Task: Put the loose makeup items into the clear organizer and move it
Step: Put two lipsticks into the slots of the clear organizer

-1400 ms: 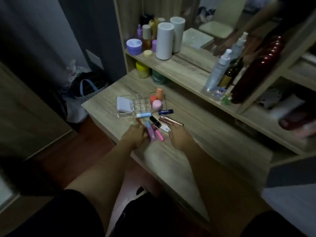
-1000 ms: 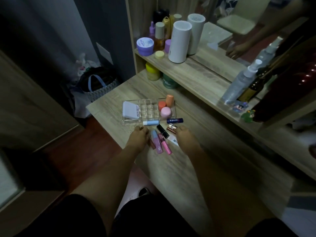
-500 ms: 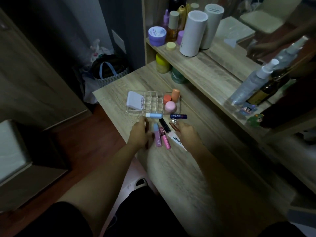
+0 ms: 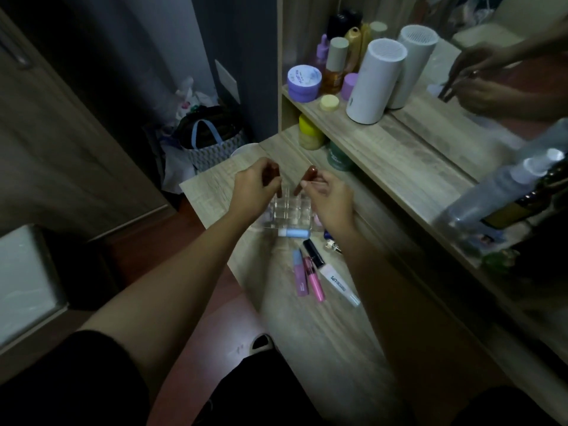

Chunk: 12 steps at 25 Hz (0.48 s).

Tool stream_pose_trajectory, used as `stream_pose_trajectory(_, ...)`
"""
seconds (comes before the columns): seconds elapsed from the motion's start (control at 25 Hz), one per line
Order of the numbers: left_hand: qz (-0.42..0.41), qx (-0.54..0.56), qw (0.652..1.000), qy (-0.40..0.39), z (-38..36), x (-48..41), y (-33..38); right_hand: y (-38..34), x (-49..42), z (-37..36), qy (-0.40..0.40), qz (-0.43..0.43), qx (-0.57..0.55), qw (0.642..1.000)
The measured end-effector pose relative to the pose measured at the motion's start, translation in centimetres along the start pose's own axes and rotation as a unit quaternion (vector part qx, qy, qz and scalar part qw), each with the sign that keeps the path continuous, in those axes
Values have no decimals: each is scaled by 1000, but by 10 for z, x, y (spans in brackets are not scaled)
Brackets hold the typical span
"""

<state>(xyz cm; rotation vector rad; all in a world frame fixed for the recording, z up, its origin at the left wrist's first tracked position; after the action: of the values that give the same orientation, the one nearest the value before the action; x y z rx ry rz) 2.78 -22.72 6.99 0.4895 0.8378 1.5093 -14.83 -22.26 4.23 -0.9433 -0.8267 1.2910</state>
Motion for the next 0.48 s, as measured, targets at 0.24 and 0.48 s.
stream_pose_trajectory(0.24, -14, -22, 998, -60, -27, -17, -20, 14, -19, -31, -11, -1, 120, 993)
stream_pose_trajectory(0.48, -12, -28, 995, -96, -45, -17, -34, 37, -22, -45, -46, -40, 109, 992)
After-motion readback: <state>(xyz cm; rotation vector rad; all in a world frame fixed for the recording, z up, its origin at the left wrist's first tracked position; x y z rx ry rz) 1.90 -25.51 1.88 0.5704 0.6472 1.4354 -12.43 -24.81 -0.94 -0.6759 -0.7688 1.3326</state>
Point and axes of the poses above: each hand's wrist, its own x-axis away from the middle knuckle, its own z-axis out of the back of the hand, y = z × x, the point moved 10 cm from there along -x, towards the middle knuckle, and after that the axes turned 2 degrees about y, right-handed, at the moved point
